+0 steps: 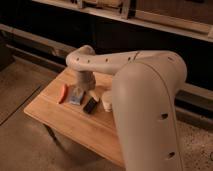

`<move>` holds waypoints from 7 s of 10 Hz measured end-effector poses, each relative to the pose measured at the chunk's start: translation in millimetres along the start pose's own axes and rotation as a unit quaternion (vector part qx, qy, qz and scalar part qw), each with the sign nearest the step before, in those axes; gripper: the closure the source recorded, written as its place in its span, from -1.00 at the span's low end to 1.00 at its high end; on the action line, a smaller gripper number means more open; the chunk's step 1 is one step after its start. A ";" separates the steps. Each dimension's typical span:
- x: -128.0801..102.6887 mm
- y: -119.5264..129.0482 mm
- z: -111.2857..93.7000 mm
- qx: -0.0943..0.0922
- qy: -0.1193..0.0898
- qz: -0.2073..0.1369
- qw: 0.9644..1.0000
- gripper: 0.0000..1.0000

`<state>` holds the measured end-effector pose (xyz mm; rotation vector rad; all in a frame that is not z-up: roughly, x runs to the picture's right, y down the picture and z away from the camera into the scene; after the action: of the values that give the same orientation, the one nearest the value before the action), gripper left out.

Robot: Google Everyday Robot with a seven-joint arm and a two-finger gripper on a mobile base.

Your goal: Place the eraser on the white sponge

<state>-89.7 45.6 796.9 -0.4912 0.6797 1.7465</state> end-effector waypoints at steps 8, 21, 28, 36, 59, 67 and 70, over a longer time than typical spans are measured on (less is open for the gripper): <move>-6.8 -1.2 31.2 -0.027 0.025 0.012 0.999 -0.30; -18.1 -0.8 72.0 -0.019 0.037 -0.020 0.999 -0.12; -19.4 2.0 63.1 -0.048 0.027 -0.033 0.998 1.00; -20.9 22.6 -13.4 0.009 -0.052 -0.085 0.995 1.00; -52.4 83.2 12.2 0.001 -0.009 -0.134 0.991 1.00; -43.6 93.1 23.0 0.002 0.003 -0.144 0.990 0.44; -44.5 92.1 24.0 0.000 0.004 -0.144 0.990 0.22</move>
<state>-165.9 11.9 861.0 -0.5675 0.5844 1.4738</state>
